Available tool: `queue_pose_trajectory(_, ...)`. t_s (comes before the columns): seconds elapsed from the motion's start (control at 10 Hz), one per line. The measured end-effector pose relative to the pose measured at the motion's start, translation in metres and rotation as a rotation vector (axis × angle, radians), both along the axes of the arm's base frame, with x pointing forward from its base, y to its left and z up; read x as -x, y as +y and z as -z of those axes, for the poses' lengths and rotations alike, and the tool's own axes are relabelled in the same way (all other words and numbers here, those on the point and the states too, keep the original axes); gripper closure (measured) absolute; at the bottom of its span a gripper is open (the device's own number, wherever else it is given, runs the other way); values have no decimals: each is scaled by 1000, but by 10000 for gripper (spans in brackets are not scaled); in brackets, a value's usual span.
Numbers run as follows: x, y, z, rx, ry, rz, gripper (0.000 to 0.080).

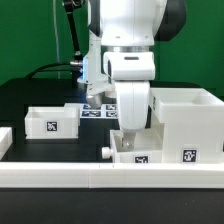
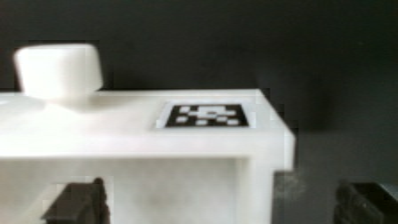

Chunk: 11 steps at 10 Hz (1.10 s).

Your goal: Assemble drawer

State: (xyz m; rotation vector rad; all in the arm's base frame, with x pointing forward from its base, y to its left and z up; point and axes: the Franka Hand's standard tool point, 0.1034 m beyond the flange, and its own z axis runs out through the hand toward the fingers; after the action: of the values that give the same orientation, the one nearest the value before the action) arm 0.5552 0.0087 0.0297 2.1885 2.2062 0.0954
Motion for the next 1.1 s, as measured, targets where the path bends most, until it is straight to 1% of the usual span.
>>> queue_pose_trajectory(0.1,-3,-1,-10,4,-8,0,151)
queue_pose_trajectory(0.2,-6,-6,-21,12,-3,1,151)
queue_pose_trajectory(0.3,-13,-14,-35,20,-5,11,150)
queue_pose_trajectory(0.4,-18,-21,-42,25,-6,8,150)
queue_pose_trajectory(0.5,-23,-31,-45,29,3,5,150)
queue_pose_trajectory(0.6,-27,-43,-45,31,1,-3,150)
queue_pose_trajectory(0.7,-27,-43,-44,29,2,3,150)
queue_pose_trajectory(0.9,-26,-49,-43,30,3,-9,150)
queue_pose_trajectory(1.0,-25,-55,-40,21,7,-39,150)
queue_pose_trajectory(1.1,-26,-70,-28,-39,15,-66,150)
